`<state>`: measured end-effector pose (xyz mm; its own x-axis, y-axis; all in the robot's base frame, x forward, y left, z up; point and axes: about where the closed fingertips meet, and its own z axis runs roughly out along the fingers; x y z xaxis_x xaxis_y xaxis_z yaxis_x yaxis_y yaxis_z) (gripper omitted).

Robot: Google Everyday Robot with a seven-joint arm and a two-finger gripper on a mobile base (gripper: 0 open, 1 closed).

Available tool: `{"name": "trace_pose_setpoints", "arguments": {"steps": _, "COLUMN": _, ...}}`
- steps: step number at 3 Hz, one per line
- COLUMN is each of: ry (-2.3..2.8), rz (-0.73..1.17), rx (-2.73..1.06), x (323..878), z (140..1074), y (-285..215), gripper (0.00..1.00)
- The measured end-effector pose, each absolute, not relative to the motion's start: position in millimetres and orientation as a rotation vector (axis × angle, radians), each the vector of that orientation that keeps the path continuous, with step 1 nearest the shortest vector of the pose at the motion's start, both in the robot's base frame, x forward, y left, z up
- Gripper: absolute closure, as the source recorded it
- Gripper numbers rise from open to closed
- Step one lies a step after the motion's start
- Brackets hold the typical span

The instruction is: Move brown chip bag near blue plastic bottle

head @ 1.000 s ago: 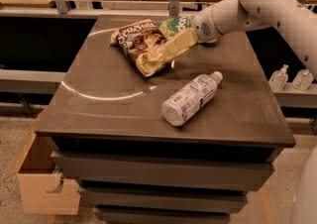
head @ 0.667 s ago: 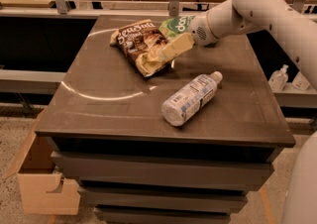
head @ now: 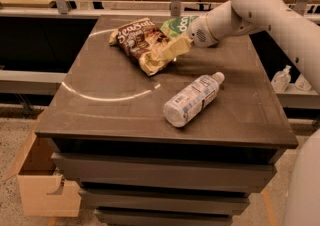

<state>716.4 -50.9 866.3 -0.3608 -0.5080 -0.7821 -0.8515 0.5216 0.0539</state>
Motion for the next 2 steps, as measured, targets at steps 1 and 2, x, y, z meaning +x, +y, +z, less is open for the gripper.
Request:
{"name": "trace_pose_setpoints", "arguments": {"steps": 1, "ry": 2.036, "rz": 0.591, "rx": -1.126, "x": 708.9, "z": 875.3, "y": -55.1, "gripper": 0.74}}
{"name": "trace_pose_setpoints", "arguments": {"steps": 2, "ry": 2.043, "rz": 0.585, "rx": -1.159, "x": 694.1, "z": 886.3, "y": -62.4, "gripper": 0.96}}
